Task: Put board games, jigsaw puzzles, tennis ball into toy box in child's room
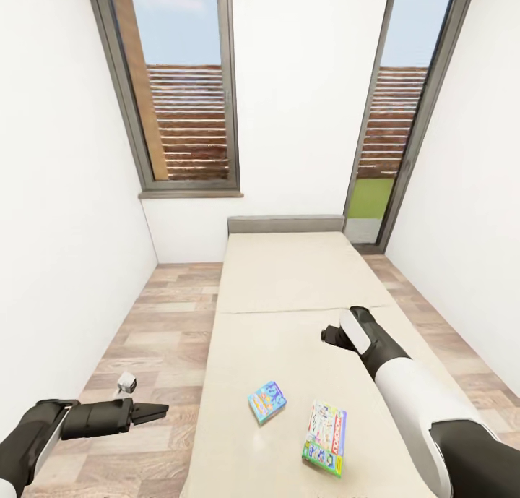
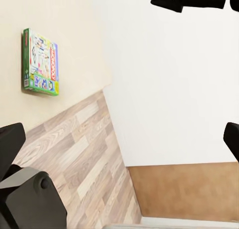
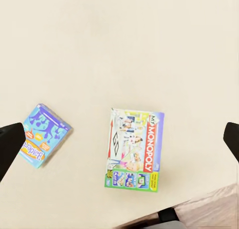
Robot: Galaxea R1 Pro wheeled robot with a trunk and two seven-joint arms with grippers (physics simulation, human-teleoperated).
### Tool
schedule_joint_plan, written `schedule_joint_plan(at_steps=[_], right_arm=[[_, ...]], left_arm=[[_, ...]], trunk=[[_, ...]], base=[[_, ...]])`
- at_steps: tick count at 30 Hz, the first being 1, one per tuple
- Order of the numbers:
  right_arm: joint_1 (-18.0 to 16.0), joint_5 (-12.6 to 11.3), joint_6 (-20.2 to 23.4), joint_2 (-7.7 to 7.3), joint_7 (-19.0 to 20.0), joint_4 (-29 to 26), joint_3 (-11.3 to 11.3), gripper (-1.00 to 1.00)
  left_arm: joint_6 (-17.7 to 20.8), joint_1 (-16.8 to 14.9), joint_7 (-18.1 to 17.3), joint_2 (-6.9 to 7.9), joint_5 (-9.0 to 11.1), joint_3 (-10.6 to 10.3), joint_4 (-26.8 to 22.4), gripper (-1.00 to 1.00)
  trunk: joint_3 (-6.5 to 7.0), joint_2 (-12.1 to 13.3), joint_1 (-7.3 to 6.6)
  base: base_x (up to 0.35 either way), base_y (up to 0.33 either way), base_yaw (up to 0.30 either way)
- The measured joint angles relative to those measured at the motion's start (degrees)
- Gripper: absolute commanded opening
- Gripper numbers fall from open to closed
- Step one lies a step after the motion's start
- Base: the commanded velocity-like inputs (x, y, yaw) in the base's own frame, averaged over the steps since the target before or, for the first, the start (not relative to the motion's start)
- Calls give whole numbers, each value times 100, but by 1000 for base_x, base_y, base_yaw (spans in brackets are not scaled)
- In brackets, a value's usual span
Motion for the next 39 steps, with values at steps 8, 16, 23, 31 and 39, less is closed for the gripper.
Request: schedule_joint_plan(at_steps=[8,16,23,31,39], right_arm=[[0,2,-110,4,4,186,85,100],[0,158,-208,5,17,236,147,100],[0,270,-229,12,41,241,205,100],[0,289,-238,13,50,242,225,100],[0,294,-245,20,51,242,297,100]], left_arm=[[-1,18,0,-29,7,-26,-182,100],[5,45,0,-42,3,-34,-342,100],[0,51,0,-43,2,-35,-361,100],[-3,51,0,-42,2,-35,-363,100],[-3,51,0,-48,-10,-35,-363,100]], trunk=[[-75,0,0],[-150,0,0],[-216,0,0],[-291,-1,0],[-367,-1,0]], base=[[0,0,0],[0,0,0],[0,0,0],[0,0,0],[0,0,0]])
